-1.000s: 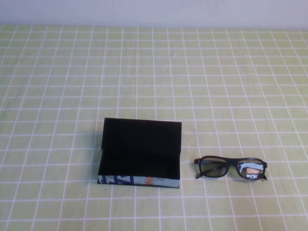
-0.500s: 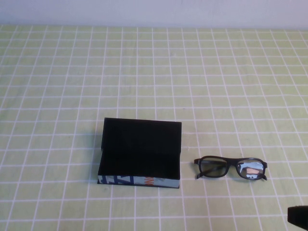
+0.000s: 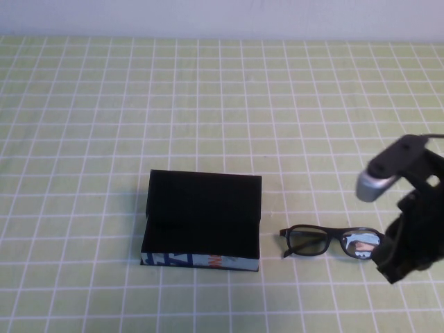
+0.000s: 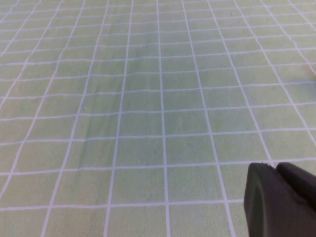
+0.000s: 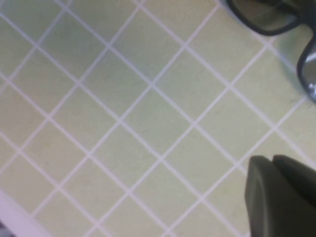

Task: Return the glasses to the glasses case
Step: Pick up the glasses from the table

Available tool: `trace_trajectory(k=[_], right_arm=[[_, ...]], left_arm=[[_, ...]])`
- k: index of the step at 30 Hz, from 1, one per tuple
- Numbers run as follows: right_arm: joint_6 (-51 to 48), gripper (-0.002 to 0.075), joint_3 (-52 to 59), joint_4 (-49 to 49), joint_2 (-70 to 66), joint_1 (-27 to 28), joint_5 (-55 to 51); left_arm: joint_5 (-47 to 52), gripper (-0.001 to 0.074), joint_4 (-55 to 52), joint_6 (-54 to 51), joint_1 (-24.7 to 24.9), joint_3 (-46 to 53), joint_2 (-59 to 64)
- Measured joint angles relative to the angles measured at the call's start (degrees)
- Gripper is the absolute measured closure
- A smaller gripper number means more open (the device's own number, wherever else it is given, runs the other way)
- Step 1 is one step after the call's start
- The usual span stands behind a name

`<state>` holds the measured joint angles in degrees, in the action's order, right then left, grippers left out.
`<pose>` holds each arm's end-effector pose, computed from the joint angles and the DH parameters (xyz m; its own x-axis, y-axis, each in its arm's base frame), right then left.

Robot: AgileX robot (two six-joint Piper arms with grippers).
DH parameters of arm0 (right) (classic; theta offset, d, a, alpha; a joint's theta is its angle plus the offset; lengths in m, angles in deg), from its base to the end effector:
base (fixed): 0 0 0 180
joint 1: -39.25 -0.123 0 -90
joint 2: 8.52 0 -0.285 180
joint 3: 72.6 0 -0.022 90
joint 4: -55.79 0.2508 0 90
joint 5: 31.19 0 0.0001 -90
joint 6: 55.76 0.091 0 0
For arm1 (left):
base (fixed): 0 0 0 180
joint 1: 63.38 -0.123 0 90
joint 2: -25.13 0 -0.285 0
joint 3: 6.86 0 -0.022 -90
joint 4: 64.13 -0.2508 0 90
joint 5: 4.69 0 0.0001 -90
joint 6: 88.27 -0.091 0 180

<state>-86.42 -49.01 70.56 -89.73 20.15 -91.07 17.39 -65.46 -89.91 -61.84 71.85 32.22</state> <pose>0.2100 0.0940 0.2766 -0.6866 -0.6431 -0.3392 -0.7033 0.7057 0.0855 0.0523 -0.0006 0.1705 -0.3055 0.0583 -0.9504 0.0339 0.9982 0.0504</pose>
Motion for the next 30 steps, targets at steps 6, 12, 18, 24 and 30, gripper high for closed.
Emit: trace_trajectory(k=[6,12,18,24,30], right_arm=[[-6.0,0.0737,-11.5,-11.7,-13.2,-7.3,-0.3],[-21.8,0.0657,-17.2,-14.4,-20.7,-7.9,-0.3],[-27.3,0.0384,-18.0,-16.0,-25.5,-7.7,4.4],[-33.6,0.0314,-18.4,-14.2,-29.3,-6.2,7.1],[-36.0,0.0309,-18.6,-14.1,-31.4,-3.9,7.2]], left_arm=[[0.0,0.0737,0.0,0.0,0.0,0.0,0.0],[0.0,0.0737,0.0,0.0,0.0,0.0,0.0],[0.0,0.0737,0.0,0.0,0.0,0.0,0.0],[0.0,0.0737,0.0,0.0,0.0,0.0,0.0],[0.0,0.0737,0.0,0.0,0.0,0.0,0.0]])
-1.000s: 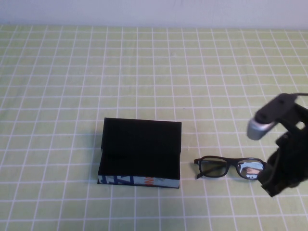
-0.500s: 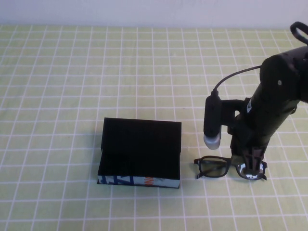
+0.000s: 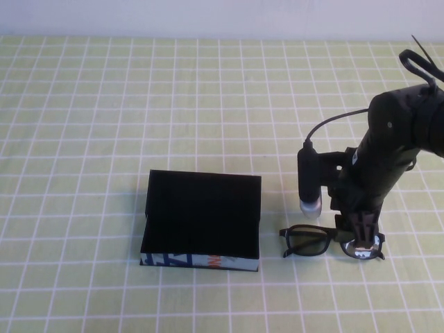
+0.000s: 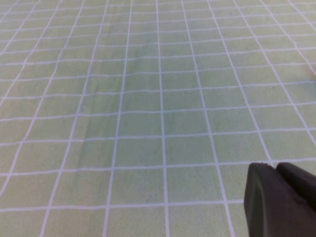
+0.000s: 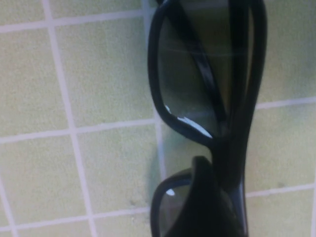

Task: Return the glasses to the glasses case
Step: Pick up the glasses from the table

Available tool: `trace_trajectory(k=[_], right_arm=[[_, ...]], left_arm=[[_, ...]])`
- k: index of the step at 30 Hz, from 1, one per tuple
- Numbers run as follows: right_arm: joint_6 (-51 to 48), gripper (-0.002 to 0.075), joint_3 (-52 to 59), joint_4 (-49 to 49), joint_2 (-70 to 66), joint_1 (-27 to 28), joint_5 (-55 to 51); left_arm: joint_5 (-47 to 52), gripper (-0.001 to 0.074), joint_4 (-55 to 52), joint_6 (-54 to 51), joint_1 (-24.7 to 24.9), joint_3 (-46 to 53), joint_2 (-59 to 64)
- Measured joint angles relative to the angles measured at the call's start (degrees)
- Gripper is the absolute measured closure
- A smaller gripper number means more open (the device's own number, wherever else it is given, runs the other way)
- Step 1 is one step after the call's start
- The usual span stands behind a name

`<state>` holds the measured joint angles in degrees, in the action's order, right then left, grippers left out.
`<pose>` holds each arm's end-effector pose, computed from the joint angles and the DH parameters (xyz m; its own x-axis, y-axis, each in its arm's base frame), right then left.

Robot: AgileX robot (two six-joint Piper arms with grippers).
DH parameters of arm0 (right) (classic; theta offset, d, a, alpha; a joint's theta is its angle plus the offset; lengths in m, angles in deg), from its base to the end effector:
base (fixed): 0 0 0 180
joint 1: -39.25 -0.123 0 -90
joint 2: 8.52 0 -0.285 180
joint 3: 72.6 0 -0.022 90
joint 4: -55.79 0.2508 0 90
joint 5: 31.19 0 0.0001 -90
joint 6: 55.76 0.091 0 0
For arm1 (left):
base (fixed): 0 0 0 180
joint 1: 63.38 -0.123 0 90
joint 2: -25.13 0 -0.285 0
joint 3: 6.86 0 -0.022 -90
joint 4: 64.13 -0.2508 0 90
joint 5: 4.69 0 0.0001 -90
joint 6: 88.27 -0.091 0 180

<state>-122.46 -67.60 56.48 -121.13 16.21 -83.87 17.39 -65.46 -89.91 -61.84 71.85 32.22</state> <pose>0.3284 0.1406 0.1996 -0.0052 -0.9971 -0.0765 -0.9884 0.0167 -0.1506 0.0523 -0.0006 0.1705 -0.3055 0.0583 -0.9504 0.0339 0.9982 0.0504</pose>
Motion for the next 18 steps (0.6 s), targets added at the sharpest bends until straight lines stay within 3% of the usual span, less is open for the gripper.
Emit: trace_trajectory(k=[18], right_arm=[[-3.4,0.0307,-2.3,3.0,-3.8,0.3,-0.6]], left_arm=[[0.0,0.0737,0.0,0.0,0.0,0.0,0.0]])
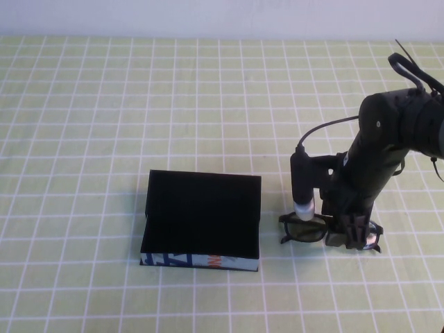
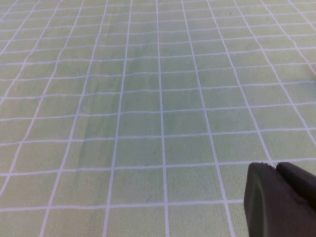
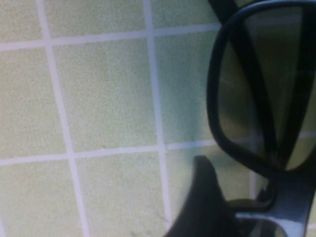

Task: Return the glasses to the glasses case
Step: Pick up the glasses from the table

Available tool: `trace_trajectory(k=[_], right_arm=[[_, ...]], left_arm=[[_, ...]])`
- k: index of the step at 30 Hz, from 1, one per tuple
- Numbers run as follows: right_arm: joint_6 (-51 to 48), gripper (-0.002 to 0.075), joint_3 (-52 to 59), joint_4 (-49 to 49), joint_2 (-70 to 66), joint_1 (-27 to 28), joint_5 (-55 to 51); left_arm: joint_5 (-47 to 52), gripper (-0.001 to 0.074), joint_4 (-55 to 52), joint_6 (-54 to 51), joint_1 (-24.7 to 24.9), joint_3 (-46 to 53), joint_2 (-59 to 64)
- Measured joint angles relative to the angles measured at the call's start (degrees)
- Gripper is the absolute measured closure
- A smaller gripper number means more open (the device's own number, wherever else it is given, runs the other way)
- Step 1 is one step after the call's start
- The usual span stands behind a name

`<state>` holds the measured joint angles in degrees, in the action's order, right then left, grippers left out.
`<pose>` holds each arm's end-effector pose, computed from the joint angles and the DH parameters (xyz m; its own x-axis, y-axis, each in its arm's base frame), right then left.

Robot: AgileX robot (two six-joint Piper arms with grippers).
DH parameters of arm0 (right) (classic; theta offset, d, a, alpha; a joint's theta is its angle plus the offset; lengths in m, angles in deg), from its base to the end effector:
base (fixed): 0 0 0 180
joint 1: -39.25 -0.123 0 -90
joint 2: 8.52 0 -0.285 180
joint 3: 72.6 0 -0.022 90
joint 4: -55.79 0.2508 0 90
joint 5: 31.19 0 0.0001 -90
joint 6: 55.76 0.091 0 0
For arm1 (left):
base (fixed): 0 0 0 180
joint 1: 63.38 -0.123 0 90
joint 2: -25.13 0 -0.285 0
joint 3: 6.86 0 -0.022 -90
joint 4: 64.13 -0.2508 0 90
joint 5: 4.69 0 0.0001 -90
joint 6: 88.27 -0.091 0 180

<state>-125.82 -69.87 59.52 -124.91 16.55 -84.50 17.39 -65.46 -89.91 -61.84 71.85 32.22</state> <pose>0.3381 0.1466 0.1854 0.0177 -0.9950 -0.0980 -0.9946 -0.0076 -0.1034 0.0523 -0.0006 0.1705 -0.3055 0.0583 -0.9504 0.0339 0.9982 0.0504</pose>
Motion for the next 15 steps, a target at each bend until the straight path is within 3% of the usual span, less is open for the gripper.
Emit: trace_trajectory(k=[15], right_arm=[[0.0,0.0351,0.0,-0.2,-0.2,0.0,-1.6]], left_arm=[[0.0,0.0737,0.0,0.0,0.0,0.0,0.0]])
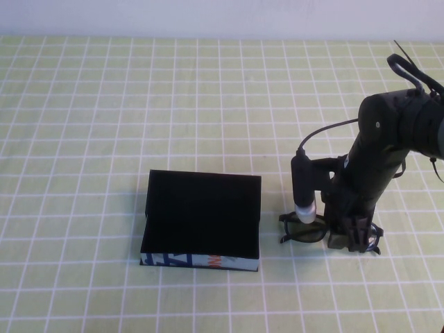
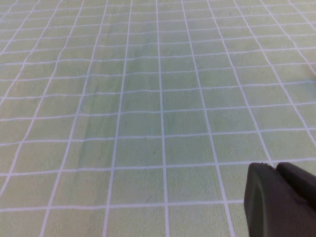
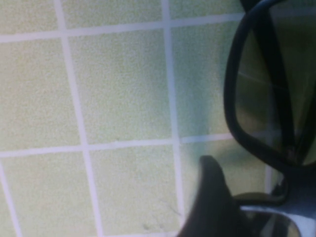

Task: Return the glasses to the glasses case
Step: Pick up the glasses from the table

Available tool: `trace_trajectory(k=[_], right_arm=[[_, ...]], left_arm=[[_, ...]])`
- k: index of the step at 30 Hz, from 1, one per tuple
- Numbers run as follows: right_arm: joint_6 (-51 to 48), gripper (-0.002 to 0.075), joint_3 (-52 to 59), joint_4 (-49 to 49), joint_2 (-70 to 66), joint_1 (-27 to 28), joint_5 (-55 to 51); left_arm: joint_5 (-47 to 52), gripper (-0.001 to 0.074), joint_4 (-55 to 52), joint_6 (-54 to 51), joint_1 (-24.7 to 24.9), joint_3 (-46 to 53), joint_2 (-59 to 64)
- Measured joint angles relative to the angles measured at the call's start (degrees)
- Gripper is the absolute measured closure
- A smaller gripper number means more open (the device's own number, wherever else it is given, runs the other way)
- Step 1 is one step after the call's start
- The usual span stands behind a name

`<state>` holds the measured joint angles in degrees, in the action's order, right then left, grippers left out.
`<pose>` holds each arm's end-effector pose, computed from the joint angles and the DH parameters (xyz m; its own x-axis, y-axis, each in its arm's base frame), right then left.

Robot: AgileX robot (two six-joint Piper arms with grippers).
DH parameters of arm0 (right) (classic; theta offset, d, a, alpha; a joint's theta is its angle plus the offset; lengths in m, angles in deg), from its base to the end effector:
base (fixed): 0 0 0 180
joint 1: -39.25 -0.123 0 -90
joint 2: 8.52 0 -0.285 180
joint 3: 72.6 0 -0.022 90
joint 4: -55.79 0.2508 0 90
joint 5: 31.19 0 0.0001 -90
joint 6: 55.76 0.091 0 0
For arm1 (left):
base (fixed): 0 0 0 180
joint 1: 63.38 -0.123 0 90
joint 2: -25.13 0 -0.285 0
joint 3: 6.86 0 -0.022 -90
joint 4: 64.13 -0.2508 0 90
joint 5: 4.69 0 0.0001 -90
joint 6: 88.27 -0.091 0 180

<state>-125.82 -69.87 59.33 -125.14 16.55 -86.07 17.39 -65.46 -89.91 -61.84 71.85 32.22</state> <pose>0.3361 0.1456 0.1836 0.0183 -0.9963 -0.0846 -0.9971 -0.0119 -0.0753 0.0523 -0.0006 0.1705 -0.3055 0.0583 -0.9504 0.0339 0.9982 0.0504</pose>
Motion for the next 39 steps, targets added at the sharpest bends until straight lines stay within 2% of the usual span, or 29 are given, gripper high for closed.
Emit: trace_trajectory(k=[13,21,28,35,39], right_arm=[[2.9,0.0425,0.0,0.0,0.0,0.0,-1.8],[3.2,0.0538,0.0,0.0,0.0,0.0,-2.3],[3.7,0.0674,-0.2,0.4,0.5,0.0,-3.8],[11.4,0.0678,-0.3,0.2,2.1,-0.5,-6.8],[16.2,0.0679,-0.3,-0.3,6.3,-3.4,-11.2]], left_arm=[[0.0,0.0737,0.0,0.0,0.0,0.0,0.0],[0.0,0.0737,0.0,0.0,0.0,0.0,0.0],[0.0,0.0737,0.0,0.0,0.0,0.0,0.0],[0.0,0.0737,0.0,0.0,0.0,0.0,0.0],[0.0,0.0737,0.0,0.0,0.0,0.0,0.0]])
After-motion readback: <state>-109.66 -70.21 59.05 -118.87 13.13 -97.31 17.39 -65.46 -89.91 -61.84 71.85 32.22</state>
